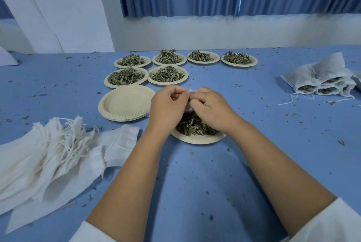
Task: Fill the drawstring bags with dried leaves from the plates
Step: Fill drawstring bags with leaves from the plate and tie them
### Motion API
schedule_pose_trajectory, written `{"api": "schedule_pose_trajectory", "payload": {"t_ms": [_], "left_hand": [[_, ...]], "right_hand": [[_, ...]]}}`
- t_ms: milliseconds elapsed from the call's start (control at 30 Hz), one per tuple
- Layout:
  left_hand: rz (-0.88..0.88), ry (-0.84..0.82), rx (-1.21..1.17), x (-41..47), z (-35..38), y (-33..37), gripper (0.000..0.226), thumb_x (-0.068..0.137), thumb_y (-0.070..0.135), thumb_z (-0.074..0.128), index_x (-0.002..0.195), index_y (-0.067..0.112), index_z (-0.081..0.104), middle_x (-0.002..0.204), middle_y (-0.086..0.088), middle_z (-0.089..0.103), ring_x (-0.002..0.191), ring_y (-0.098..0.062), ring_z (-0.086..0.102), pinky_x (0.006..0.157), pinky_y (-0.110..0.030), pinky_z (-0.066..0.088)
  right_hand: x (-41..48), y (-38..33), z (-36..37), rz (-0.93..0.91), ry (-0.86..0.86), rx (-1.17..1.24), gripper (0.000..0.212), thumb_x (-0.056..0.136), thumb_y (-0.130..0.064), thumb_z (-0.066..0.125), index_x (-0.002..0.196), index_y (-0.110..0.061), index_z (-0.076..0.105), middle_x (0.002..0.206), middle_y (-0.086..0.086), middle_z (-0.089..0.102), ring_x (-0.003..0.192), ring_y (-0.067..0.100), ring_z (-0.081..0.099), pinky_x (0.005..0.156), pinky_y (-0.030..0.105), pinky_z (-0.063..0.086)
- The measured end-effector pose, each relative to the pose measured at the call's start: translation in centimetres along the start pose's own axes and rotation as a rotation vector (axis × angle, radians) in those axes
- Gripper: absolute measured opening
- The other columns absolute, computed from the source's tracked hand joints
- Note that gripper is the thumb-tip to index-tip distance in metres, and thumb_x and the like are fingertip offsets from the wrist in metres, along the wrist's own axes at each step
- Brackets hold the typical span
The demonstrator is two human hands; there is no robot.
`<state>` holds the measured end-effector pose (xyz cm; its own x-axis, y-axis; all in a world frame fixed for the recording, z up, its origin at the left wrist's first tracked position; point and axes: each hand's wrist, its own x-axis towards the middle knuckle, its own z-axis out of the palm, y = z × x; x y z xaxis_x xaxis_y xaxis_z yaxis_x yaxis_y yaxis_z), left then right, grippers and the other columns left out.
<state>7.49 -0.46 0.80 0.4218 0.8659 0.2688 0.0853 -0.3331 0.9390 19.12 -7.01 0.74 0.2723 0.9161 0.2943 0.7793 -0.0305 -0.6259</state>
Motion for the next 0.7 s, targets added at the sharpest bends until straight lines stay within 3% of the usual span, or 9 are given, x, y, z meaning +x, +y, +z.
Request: {"api": "schedule_pose_trajectory", "payload": {"t_ms": [67, 133, 233, 400, 467, 567, 700], "left_hand": [[-0.015, 0.034, -0.021, 0.12, -0.19, -0.07, 0.01, 0.091, 0.016, 0.065, 0.085, 0.019, 0.072, 0.06, 0.01, 0.065, 0.059, -0.008, 0.062, 0.07, -0.037, 0.058], [-0.01, 0.069, -0.034, 0.14, -0.33, 0.03, 0.011, 0.09, 0.018, 0.066, 0.083, 0.023, 0.072, 0.06, 0.01, 0.065, 0.059, -0.01, 0.061, 0.075, -0.043, 0.057], [0.012, 0.119, -0.033, 0.08, -0.43, 0.2, 0.012, 0.089, 0.018, 0.068, 0.083, 0.027, 0.073, 0.067, 0.009, 0.066, 0.065, -0.012, 0.059, 0.08, -0.044, 0.055], [0.041, 0.09, -0.039, -0.14, -0.65, 0.41, 0.01, 0.088, 0.02, 0.071, 0.089, 0.029, 0.076, 0.072, 0.012, 0.07, 0.064, -0.005, 0.06, 0.073, -0.035, 0.055], [0.044, 0.07, -0.06, -0.2, -0.7, 0.41, 0.01, 0.088, 0.02, 0.071, 0.093, 0.026, 0.078, 0.066, 0.013, 0.068, 0.056, -0.001, 0.056, 0.067, -0.029, 0.051], [0.048, 0.061, -0.064, -0.17, -0.77, 0.36, 0.014, 0.088, 0.019, 0.072, 0.101, 0.021, 0.078, 0.064, 0.014, 0.067, 0.053, 0.002, 0.055, 0.067, -0.025, 0.048], [0.015, 0.012, -0.026, -0.02, -0.72, 0.35, 0.023, 0.089, 0.019, 0.071, 0.112, 0.021, 0.073, 0.08, 0.0, 0.07, 0.077, -0.019, 0.069, 0.078, -0.04, 0.058]], "right_hand": [[-0.06, -0.05, -0.39, 0.016, 0.058, 0.036, 0.019, 0.082, -0.017, 0.058, 0.093, -0.027, 0.071, 0.086, -0.006, 0.063, 0.077, 0.005, 0.055, 0.068, 0.013, 0.04], [-0.08, 0.2, -0.75, 0.03, 0.104, 0.109, 0.027, 0.077, -0.014, 0.066, 0.101, -0.028, 0.07, 0.091, -0.008, 0.069, 0.074, 0.005, 0.061, 0.068, 0.011, 0.045], [-0.04, 0.39, -1.02, 0.018, 0.137, 0.224, 0.02, 0.078, -0.016, 0.077, 0.094, -0.024, 0.069, 0.087, -0.014, 0.069, 0.07, 0.002, 0.061, 0.067, 0.008, 0.046], [-0.13, 0.09, -0.91, 0.0, 0.175, 0.368, 0.006, 0.08, -0.02, 0.079, 0.084, -0.022, 0.075, 0.079, -0.007, 0.075, 0.075, 0.009, 0.07, 0.075, 0.027, 0.057], [-0.09, 0.05, -0.84, 0.012, 0.176, 0.404, 0.004, 0.083, -0.018, 0.076, 0.083, -0.023, 0.076, 0.078, -0.004, 0.075, 0.072, 0.009, 0.069, 0.068, 0.024, 0.055], [0.01, 0.45, -0.9, 0.102, 0.204, 0.446, 0.006, 0.084, -0.019, 0.075, 0.082, -0.024, 0.076, 0.067, -0.012, 0.071, 0.055, -0.004, 0.057, 0.053, 0.013, 0.043], [0.18, 0.64, -0.29, 0.168, 0.289, 0.332, 0.005, 0.08, -0.02, 0.079, 0.083, -0.019, 0.076, 0.071, -0.007, 0.071, 0.056, -0.001, 0.059, 0.058, 0.018, 0.047]]}}
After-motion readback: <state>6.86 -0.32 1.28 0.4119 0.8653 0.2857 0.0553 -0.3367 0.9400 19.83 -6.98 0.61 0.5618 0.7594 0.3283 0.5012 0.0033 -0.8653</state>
